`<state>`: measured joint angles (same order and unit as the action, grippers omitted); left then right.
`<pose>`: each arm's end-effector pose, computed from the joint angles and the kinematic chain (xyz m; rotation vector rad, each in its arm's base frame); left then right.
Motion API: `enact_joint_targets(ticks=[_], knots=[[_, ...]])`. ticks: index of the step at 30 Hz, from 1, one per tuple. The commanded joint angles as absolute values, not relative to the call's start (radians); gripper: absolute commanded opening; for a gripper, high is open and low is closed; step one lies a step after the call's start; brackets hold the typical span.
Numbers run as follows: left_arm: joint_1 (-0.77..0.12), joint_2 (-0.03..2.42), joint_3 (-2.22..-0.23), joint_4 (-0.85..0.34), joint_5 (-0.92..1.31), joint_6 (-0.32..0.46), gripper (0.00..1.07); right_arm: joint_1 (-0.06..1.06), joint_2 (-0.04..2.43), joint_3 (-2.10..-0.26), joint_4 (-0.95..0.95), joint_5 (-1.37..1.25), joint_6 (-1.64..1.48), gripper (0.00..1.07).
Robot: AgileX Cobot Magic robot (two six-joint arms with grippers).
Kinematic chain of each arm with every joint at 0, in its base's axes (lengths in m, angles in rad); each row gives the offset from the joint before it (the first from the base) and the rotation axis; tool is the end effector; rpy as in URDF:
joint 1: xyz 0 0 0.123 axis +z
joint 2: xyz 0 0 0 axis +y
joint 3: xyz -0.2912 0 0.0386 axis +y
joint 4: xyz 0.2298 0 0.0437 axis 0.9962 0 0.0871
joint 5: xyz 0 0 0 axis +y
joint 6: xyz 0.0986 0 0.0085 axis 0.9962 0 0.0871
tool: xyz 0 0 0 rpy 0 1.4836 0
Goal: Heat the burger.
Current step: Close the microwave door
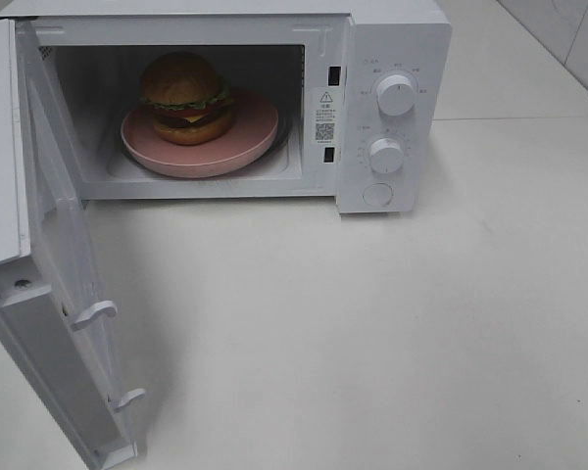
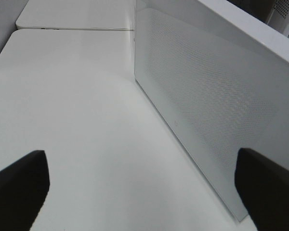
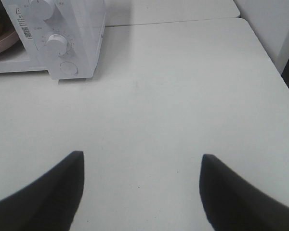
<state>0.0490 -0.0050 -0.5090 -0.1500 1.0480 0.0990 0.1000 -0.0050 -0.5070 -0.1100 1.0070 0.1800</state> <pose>-0.0235 -0.0140 0.2691 0.0572 2.0089 -0.0843 -0.0209 -0.0113 0.2719 0.0813 1.9727 0.0523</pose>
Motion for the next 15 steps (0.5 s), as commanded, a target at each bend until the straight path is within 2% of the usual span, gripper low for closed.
enact_joint_targets(ticks=[1, 11, 15], knots=[[0.045, -0.024, -0.504, -0.145, 1.037, 0.094, 1.0, 0.091, -0.03, -0.505, -0.111, 1.007, 0.169, 0.64], [0.045, -0.012, -0.504, -0.164, 1.033, 0.088, 1.0, 0.091, -0.03, -0.505, -0.111, 1.007, 0.169, 0.64], [0.045, 0.062, -0.529, -0.16, 0.972, 0.076, 0.99, 0.091, -0.03, -0.505, -0.111, 1.007, 0.169, 0.64]])
